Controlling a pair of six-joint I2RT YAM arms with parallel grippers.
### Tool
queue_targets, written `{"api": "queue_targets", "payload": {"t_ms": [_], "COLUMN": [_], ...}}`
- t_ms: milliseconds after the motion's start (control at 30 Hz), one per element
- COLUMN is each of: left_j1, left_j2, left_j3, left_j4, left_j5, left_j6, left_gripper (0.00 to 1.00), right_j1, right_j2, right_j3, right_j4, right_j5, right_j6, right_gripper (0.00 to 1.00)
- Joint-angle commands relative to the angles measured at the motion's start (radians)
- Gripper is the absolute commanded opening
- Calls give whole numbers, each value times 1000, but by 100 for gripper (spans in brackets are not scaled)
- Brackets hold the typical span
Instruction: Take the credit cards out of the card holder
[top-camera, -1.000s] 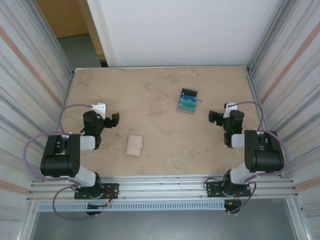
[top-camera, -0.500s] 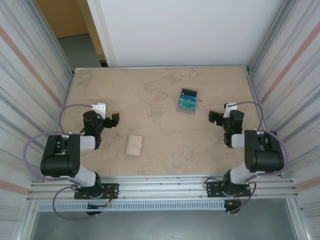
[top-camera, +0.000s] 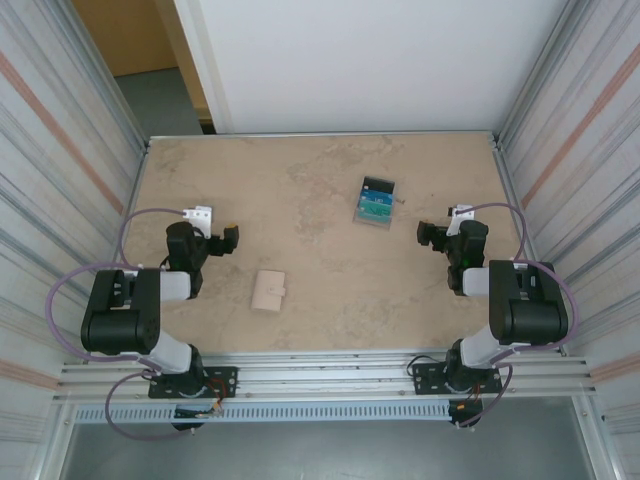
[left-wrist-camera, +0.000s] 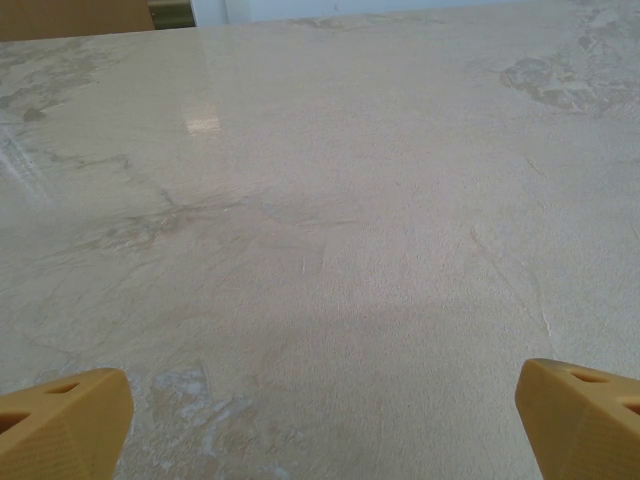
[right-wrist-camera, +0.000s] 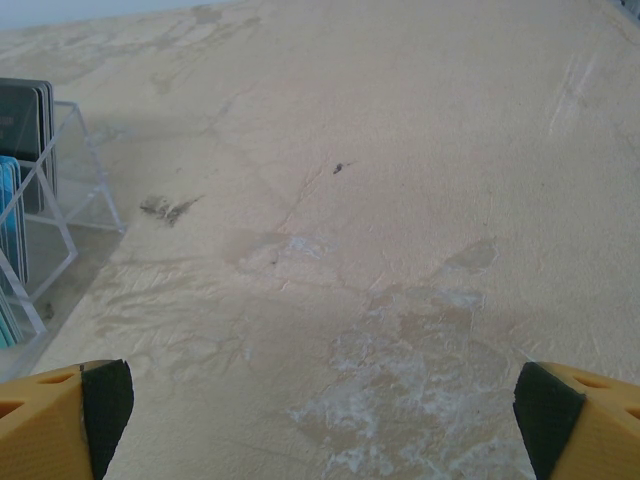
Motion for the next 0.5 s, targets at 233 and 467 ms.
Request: {"api": "queue_targets", "payload": {"t_ms": [233,467], "left_j1": [-6,-4], "left_j2": [0,-90], "left_j3": [10,31], "left_j4": [11,-97], "left_j5": [-14,-61], "left_j6": [-6,-28], "left_gripper": [99,99], "right_j1": [1,1], "right_j2": [4,-23], "right_j3": [20,57], "right_j4": [-3,-87], "right_j5": [5,13], "right_j6": [10,13], "right_gripper": [99,99]}}
